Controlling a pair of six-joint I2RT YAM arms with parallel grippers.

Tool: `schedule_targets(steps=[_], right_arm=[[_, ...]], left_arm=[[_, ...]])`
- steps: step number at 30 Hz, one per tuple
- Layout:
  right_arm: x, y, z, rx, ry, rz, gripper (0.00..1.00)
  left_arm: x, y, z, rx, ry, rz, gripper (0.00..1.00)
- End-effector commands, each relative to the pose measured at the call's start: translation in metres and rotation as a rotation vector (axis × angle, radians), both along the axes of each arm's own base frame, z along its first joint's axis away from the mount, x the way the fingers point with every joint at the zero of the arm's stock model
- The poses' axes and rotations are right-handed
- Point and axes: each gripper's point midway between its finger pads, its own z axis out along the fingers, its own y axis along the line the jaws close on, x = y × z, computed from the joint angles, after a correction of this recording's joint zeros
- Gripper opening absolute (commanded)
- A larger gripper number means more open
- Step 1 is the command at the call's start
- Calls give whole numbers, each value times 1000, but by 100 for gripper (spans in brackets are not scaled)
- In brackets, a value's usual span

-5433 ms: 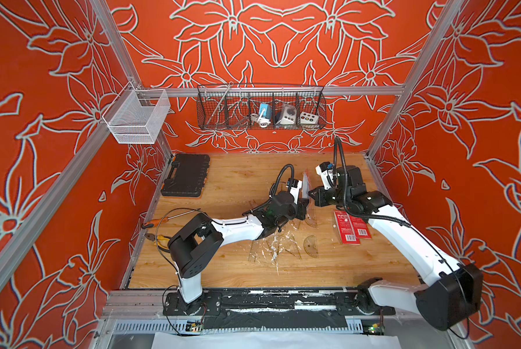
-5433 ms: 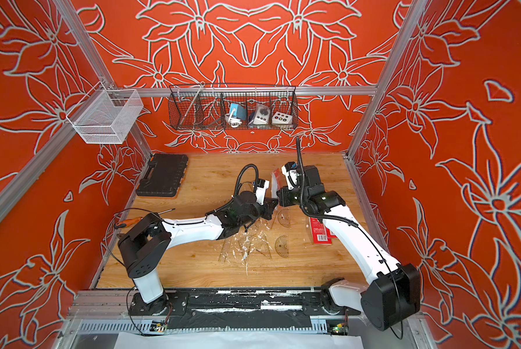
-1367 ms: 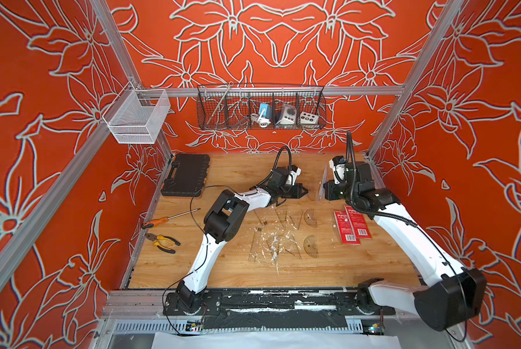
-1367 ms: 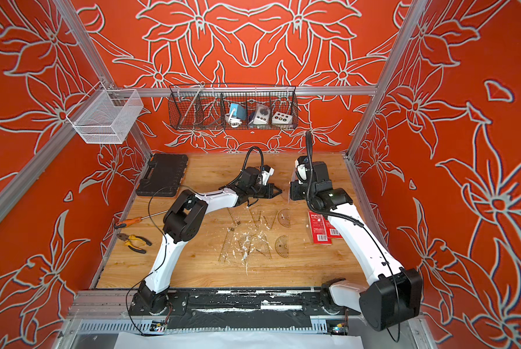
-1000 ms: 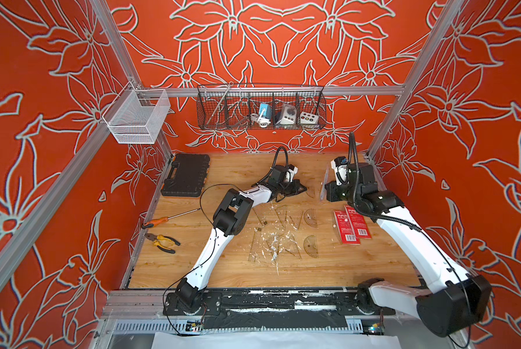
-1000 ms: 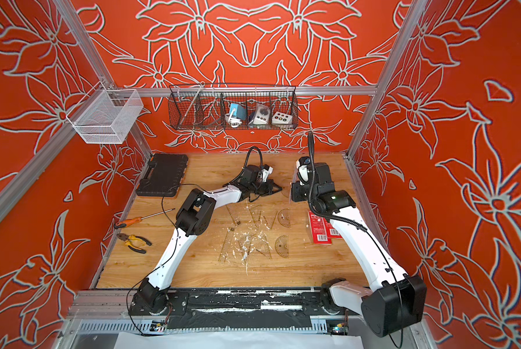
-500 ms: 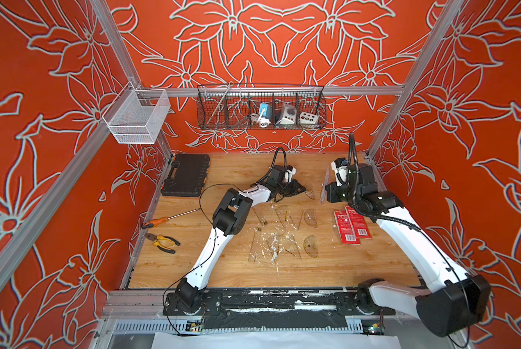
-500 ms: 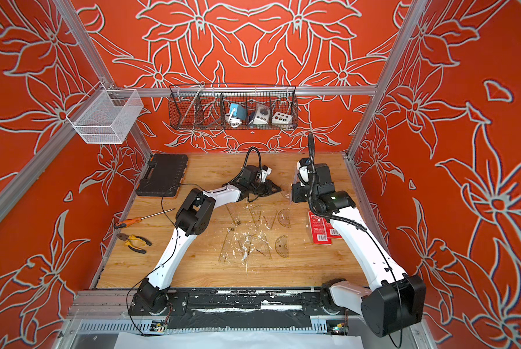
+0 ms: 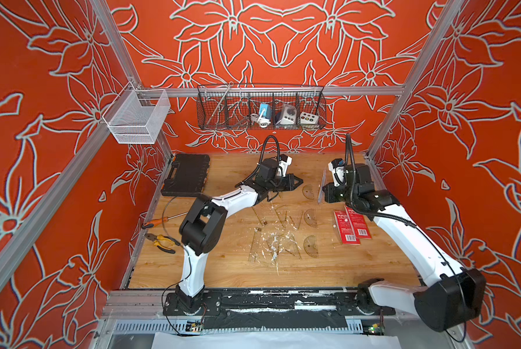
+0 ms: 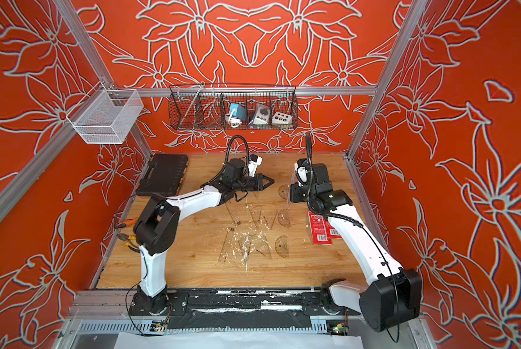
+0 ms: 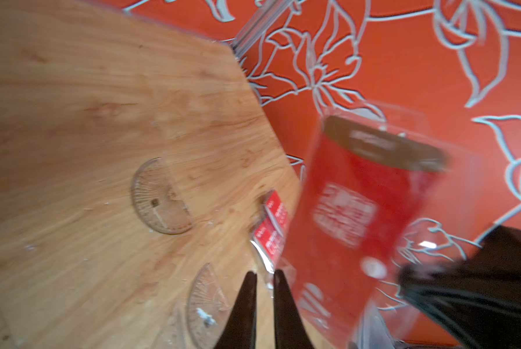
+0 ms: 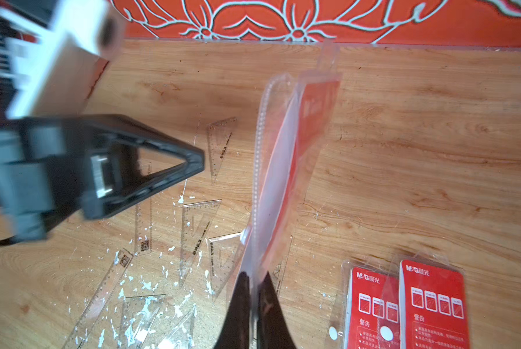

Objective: Open the ruler set and take out the ruler
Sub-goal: Place the ruler at the center of the board.

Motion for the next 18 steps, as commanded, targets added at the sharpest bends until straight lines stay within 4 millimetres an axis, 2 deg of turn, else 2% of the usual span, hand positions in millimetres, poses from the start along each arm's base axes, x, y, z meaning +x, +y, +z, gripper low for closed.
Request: schedule_targets(steps=[1,4,8,13,18], right_arm=[[3,8,4,36,-19,39,0],[2,14,6,58,-20,66,0],[1,21,11,95,-24,92,0],[1,29,13,135,-18,119,0],[1,32,3,137,25,129,0]], left_arm=[[-21,2,7,-12,-69,31,8],[-40,2,14,-26,-85,26,3],[-54,0,12,-17,-86,15,0],[-62,-4,11,-19,-90,8,0],[-66,-6,17,-18,-112,3,0]])
